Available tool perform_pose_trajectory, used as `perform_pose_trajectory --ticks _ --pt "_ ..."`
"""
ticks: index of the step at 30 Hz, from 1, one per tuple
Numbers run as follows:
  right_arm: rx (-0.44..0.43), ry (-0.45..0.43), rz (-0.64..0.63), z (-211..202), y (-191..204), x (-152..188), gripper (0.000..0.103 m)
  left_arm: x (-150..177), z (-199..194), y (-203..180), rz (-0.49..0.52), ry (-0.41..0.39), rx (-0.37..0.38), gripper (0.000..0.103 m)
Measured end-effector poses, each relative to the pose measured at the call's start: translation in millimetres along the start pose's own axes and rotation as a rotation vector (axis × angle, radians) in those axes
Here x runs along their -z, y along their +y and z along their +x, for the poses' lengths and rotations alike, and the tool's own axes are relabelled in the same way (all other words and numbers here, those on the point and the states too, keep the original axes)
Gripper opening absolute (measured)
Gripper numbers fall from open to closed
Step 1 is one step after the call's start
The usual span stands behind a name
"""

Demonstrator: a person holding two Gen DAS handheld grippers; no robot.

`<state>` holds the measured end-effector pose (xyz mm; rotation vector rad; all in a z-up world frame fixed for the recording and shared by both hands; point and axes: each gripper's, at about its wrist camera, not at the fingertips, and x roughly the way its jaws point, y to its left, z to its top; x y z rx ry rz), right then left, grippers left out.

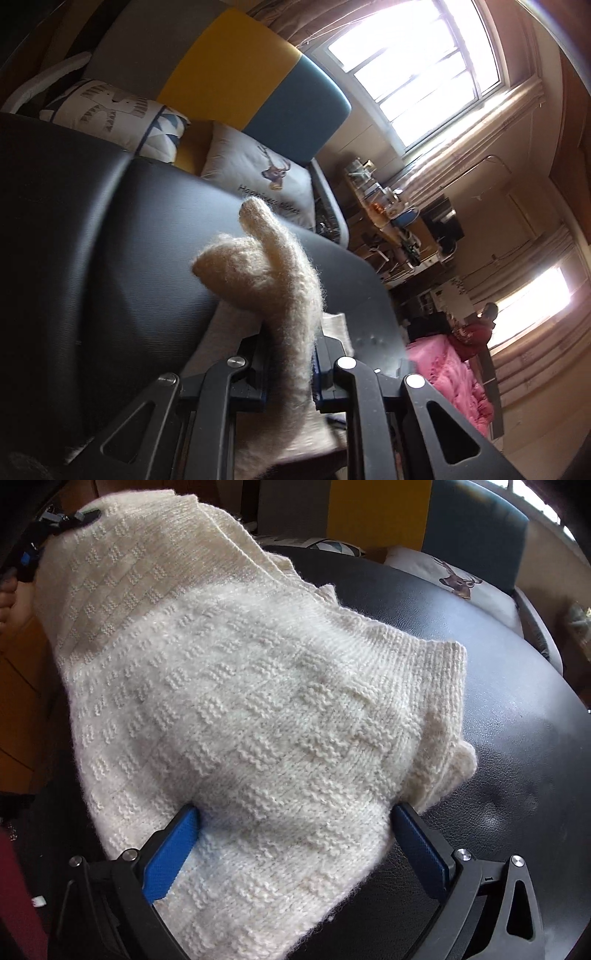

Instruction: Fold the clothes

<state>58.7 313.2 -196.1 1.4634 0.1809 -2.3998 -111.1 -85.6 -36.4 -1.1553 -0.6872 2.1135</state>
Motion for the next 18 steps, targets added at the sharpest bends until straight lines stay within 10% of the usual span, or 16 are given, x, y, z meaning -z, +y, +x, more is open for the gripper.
perform_pose_trajectory --ticks 18 --pt "-0.06 -0.203 0.094 -5 -2 31 0.103 50 161 -122 0.037 0.211 -0.034 0.014"
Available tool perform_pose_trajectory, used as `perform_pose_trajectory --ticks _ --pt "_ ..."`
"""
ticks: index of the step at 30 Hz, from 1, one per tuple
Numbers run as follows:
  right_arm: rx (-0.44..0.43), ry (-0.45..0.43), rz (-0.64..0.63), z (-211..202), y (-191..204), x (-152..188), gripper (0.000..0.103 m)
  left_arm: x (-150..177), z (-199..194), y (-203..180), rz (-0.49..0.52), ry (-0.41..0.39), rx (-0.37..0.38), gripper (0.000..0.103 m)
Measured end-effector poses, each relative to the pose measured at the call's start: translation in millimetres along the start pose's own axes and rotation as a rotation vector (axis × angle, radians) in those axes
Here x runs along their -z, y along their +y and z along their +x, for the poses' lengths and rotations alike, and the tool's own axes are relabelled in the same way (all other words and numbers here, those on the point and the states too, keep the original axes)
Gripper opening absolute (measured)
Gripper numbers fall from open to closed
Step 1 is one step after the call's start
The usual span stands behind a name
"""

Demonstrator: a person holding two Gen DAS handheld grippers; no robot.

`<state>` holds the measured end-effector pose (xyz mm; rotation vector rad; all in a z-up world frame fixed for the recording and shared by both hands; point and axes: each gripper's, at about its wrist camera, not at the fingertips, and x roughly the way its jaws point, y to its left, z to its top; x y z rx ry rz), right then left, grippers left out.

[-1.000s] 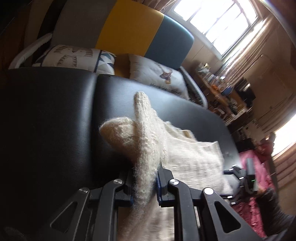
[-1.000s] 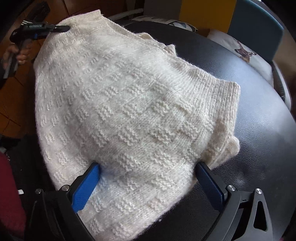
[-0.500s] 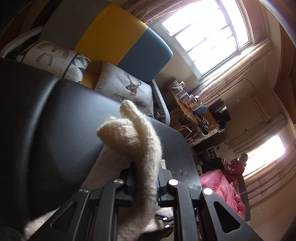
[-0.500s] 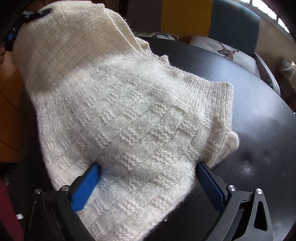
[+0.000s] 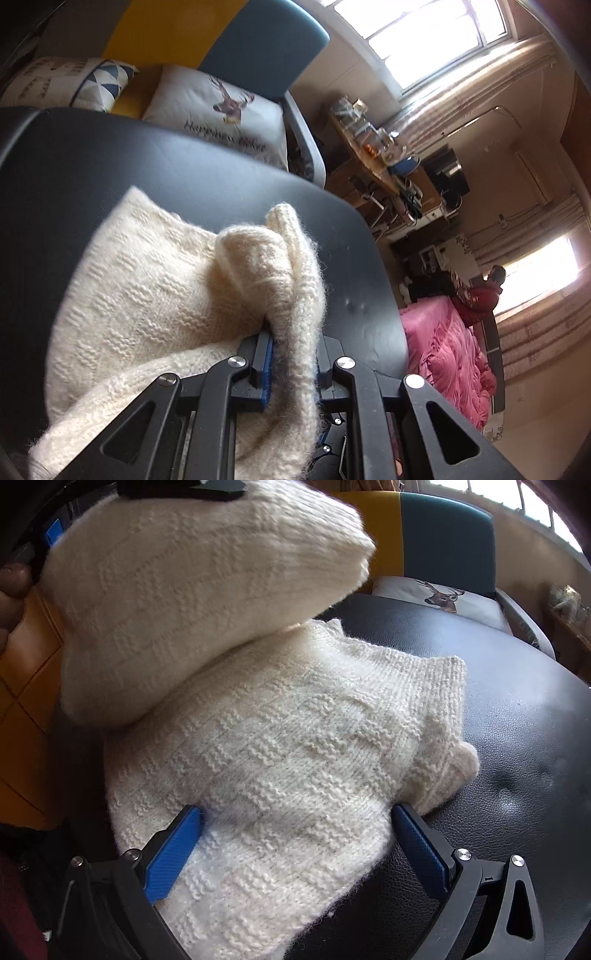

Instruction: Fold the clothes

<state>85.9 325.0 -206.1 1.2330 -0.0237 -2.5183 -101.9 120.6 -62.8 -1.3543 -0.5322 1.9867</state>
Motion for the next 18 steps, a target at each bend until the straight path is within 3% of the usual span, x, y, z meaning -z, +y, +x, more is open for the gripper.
perform_pose_trajectory --ticks 4,10,14,18 --pt "-0.008 -0.007 0.0 3 6 -8 0.103 9 26 2 -0.077 0.016 0.015 0.014" --pt "0.001 -0.011 -0.009 7 10 -10 0.103 17 31 -2 -0.154 -0.021 0.064 0.014" --pt "0.002 -0.013 -0.01 9 12 -11 0.103 18 48 -7 -0.151 0.025 0.061 0.014" --pt "0.004 -0.025 -0.011 8 15 -10 0.103 26 65 5 -0.215 0.071 0.061 0.014"
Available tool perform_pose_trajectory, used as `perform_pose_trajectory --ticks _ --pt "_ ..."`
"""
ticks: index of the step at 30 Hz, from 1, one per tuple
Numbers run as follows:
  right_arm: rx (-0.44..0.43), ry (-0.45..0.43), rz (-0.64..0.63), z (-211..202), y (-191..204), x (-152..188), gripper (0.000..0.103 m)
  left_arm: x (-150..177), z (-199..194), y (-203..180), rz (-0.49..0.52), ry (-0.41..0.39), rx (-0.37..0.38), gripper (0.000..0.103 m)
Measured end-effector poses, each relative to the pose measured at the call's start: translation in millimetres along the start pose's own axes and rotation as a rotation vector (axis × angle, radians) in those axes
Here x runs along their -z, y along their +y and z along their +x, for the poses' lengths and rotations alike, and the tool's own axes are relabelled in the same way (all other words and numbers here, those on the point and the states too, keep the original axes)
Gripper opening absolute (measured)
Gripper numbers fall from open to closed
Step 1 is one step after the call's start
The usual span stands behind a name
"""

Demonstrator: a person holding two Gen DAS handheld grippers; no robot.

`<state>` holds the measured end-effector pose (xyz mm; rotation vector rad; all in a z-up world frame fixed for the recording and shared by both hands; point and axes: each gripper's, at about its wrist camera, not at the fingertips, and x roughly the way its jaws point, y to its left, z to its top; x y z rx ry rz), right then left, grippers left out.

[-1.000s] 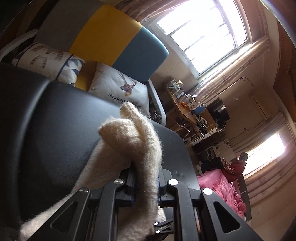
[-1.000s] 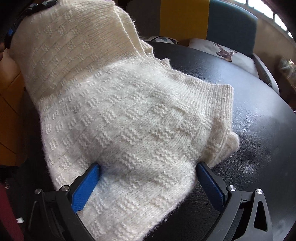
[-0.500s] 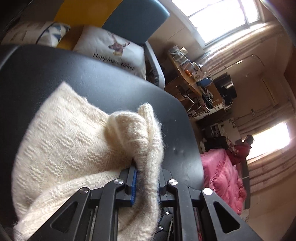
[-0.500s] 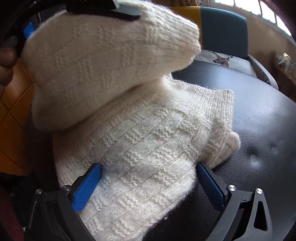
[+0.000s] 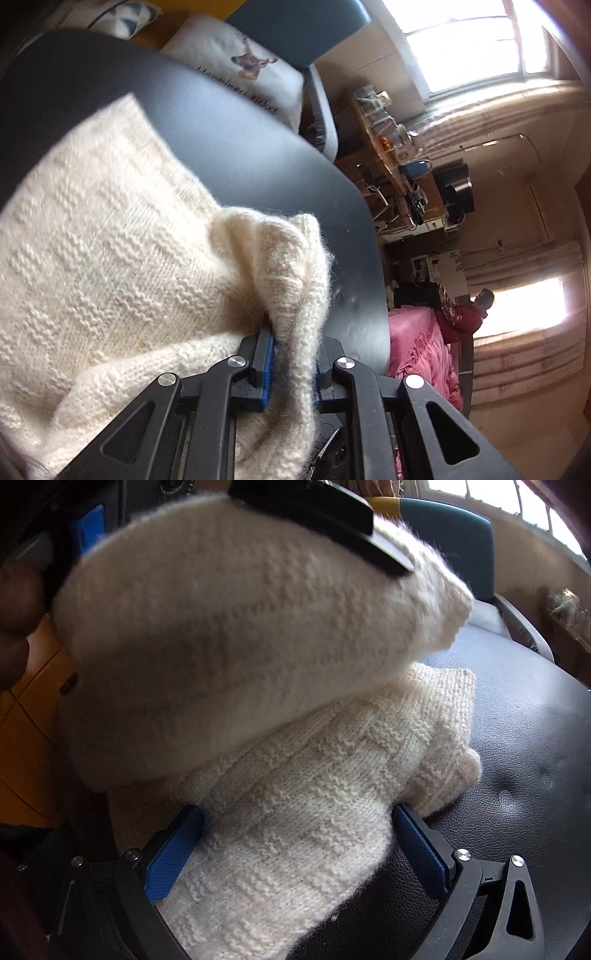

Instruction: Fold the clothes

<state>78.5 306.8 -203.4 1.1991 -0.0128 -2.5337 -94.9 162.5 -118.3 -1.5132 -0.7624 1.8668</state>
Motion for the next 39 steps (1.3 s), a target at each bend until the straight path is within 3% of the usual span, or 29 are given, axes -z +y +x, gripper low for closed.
perform_pose_trajectory --ticks 8,13,16,17,22,27,28,31,34,39 --pt "0.011 -0.012 -0.029 -23 3 3 0.103 -1 -14 -4 -0.048 0.026 0.062 0.024" --pt "0.037 -0.031 0.052 -50 -9 20 0.103 9 -46 -24 0.004 0.076 0.197 0.024" --pt "0.066 -0.039 0.1 -59 -11 32 0.103 9 -92 -29 0.116 -0.033 0.239 0.024" --pt "0.072 -0.046 0.12 -62 -10 35 0.103 6 -108 -25 0.152 -0.068 0.227 0.024" --pt "0.023 -0.126 0.176 -85 7 36 0.103 -8 -157 25 0.261 -0.275 -0.155 0.024" --pt "-0.122 -0.208 0.053 -99 40 -5 0.103 7 -148 75 0.298 -0.26 -0.318 0.024" --pt "-0.154 -0.218 0.023 -101 45 -15 0.103 11 -144 76 0.316 -0.256 -0.335 0.024" --pt "-0.321 -0.131 0.004 -83 60 -48 0.103 23 -134 72 0.389 -0.256 -0.319 0.024" --pt "-0.369 -0.055 -0.01 -68 80 -59 0.103 30 -123 63 0.474 -0.26 -0.289 0.024" --pt "-0.543 0.12 0.188 -28 74 -42 0.103 41 -102 55 0.556 -0.22 -0.256 0.024"
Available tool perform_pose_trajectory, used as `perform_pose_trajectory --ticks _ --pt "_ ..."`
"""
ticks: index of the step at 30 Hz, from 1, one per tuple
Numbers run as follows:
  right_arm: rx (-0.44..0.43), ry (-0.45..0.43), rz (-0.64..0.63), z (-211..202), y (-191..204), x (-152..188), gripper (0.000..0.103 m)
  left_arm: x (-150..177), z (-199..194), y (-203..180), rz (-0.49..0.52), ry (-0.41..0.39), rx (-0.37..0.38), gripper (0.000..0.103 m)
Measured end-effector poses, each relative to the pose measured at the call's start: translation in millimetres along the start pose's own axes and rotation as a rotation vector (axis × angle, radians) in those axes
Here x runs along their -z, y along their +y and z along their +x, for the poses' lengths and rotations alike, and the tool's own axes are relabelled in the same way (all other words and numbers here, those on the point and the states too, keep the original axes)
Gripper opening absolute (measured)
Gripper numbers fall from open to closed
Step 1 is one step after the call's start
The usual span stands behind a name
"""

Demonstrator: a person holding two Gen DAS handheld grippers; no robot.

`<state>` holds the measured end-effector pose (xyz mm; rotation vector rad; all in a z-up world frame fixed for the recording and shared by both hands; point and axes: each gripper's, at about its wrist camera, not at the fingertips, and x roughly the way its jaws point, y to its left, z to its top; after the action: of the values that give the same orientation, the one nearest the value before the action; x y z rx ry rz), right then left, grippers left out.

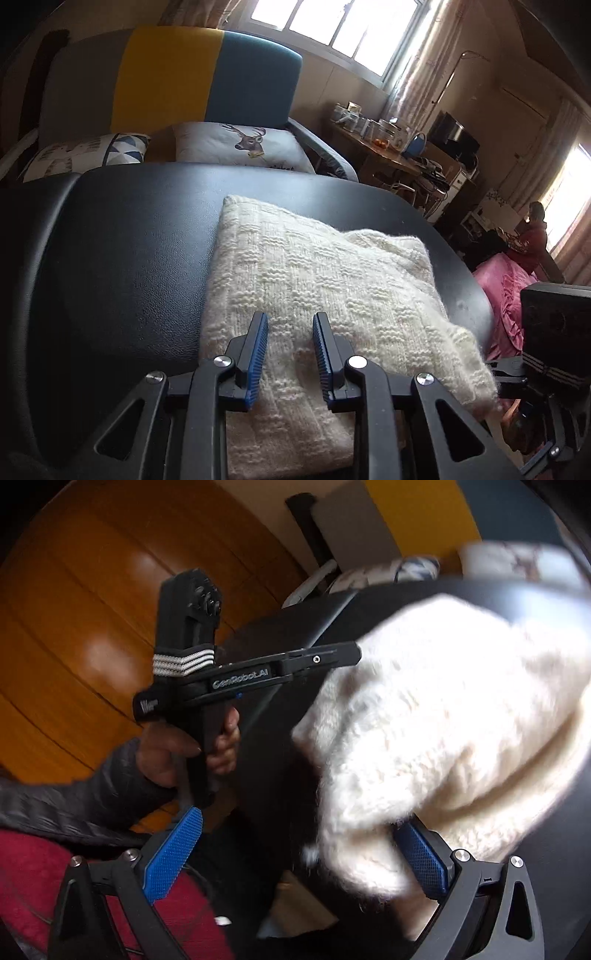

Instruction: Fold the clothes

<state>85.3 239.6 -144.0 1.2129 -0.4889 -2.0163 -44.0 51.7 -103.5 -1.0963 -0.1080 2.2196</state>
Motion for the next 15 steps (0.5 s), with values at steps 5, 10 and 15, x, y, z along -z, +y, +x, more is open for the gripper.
perform_pose_trajectory --ticks 5,10,15 --pt "-0.017 -0.094 0.146 -17 -38 54 0.098 21 14 -9 0.086 0.054 0.058 0.024" --pt "0.029 -0.247 0.229 -59 -35 45 0.098 20 7 -17 0.113 0.023 0.091 0.024" --pt "0.108 -0.472 0.322 -79 -56 9 0.103 24 7 -15 0.108 0.013 0.112 0.024"
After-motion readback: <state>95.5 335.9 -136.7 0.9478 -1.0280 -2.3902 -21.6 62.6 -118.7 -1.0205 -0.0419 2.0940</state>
